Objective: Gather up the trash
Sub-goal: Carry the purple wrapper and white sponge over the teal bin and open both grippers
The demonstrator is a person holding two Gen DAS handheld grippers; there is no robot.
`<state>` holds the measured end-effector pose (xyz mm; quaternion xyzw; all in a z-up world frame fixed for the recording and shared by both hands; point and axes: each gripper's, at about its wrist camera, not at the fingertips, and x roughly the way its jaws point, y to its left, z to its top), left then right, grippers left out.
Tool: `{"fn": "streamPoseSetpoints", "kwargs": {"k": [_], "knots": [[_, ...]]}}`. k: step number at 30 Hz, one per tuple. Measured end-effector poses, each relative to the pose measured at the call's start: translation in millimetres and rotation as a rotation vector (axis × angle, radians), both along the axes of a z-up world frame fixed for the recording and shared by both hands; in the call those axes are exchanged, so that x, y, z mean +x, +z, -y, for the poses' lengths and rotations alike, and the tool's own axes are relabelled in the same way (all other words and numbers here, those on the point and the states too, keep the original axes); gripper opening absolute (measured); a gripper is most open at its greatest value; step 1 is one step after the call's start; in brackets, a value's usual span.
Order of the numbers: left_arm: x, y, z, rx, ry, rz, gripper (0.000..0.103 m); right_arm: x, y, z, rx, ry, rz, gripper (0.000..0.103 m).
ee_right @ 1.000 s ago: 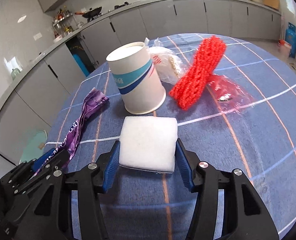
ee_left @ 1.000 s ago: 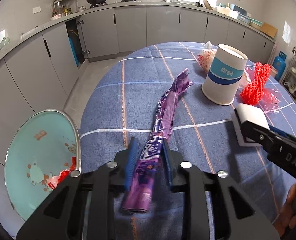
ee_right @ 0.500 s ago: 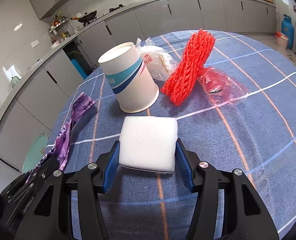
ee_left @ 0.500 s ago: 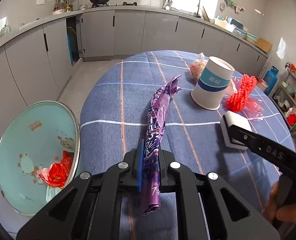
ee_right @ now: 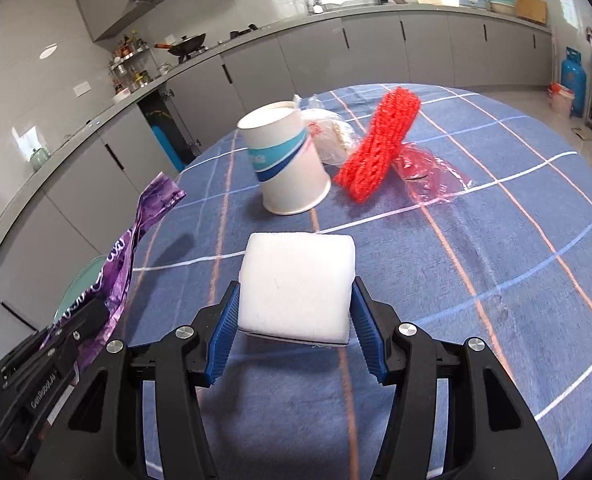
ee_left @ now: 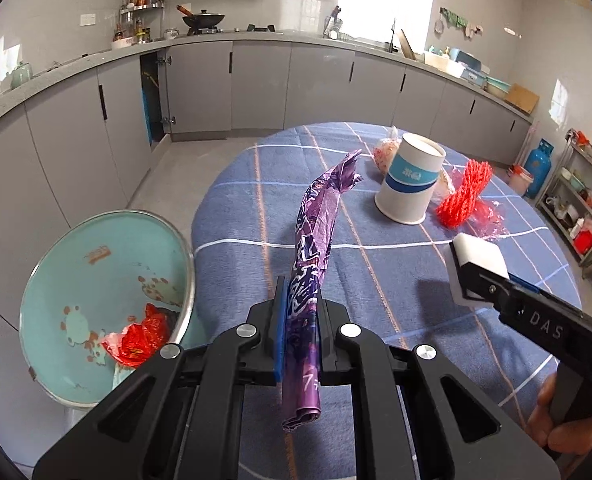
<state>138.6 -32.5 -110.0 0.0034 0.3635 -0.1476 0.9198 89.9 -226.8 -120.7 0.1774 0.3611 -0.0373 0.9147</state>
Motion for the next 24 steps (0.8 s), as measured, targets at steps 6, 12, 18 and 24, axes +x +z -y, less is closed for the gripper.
{"fn": "streamPoseSetpoints", "kwargs": {"k": [6, 12, 18, 24], "knots": [[-7, 10, -26, -0.016, 0.047, 0.025, 0.010, 1, 13, -22, -0.026, 0.039, 0.028, 0.054], [-10, 15, -56, -0.024, 0.116, 0.036, 0.010, 1, 26, -51, -0.049, 0.112, 0.061, 0.055], [-12, 16, -89, -0.014, 0.193, 0.037, 0.010, 7, 33, -82, -0.061, 0.179, 0.080, 0.055], [-11, 15, -123, -0.017, 0.268, 0.030, 0.010, 16, 37, -124, -0.091, 0.269, 0.094, 0.055]]}}
